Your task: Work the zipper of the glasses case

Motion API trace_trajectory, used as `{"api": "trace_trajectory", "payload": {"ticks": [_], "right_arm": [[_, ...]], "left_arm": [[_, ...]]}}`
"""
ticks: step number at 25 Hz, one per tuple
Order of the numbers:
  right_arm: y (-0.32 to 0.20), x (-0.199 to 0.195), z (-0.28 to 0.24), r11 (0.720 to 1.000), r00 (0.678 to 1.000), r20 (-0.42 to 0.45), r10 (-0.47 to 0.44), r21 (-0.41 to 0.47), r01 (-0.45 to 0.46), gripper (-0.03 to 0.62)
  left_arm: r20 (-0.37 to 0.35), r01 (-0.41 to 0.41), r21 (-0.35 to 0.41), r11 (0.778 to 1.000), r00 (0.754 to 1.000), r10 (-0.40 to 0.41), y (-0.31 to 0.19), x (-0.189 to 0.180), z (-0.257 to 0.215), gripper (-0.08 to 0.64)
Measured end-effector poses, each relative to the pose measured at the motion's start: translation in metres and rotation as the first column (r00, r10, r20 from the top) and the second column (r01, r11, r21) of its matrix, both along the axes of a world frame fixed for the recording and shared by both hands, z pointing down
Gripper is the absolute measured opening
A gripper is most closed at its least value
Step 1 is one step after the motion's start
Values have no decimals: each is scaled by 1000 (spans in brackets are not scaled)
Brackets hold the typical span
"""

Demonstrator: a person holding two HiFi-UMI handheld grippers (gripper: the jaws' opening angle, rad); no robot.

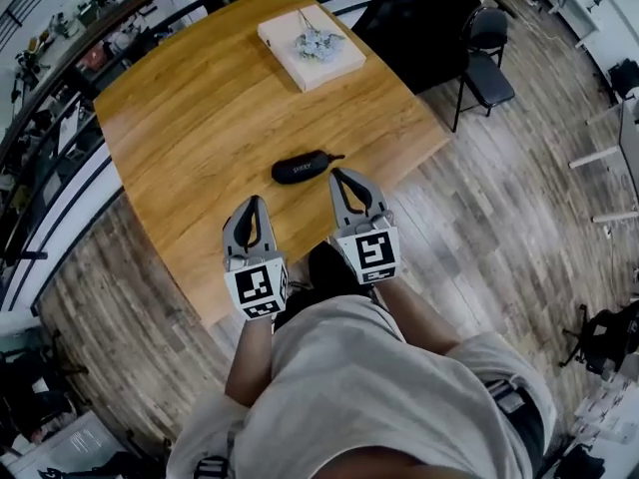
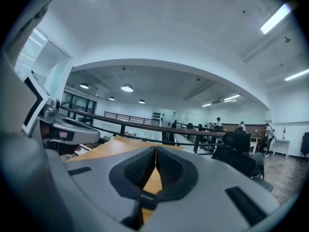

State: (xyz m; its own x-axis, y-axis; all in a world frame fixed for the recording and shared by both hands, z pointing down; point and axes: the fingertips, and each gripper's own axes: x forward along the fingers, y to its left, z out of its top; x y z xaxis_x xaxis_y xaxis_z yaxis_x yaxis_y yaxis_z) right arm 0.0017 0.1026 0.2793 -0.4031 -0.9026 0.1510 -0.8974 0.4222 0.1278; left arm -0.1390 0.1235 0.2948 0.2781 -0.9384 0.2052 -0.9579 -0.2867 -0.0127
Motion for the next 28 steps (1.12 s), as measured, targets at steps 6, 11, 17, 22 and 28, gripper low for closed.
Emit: {"api": "trace_trajectory", "payload": {"ticks": [6, 11, 17, 22, 28], "right_arm": [[8, 7, -38, 996, 999, 3, 32, 79, -32, 26], [11, 7, -50, 994, 999, 8, 37, 103, -37, 26], [12, 10, -54, 993, 999, 16, 42, 113, -43, 26], [13, 6, -61, 991, 999, 31, 38, 126, -42, 26], [10, 10, -63, 991, 999, 24, 37, 132, -40, 26]], "left_arm": [[28, -18, 107, 994, 999, 16, 6, 2, -51, 25], [26, -31, 137, 990, 999, 28, 8, 4, -62, 25], [48, -37, 156, 987, 998, 29, 8, 6, -67, 25], [40, -28, 166, 986, 999, 22, 8, 2, -72, 25], [45, -39, 172, 984, 999, 32, 6, 9, -75, 25]]}}
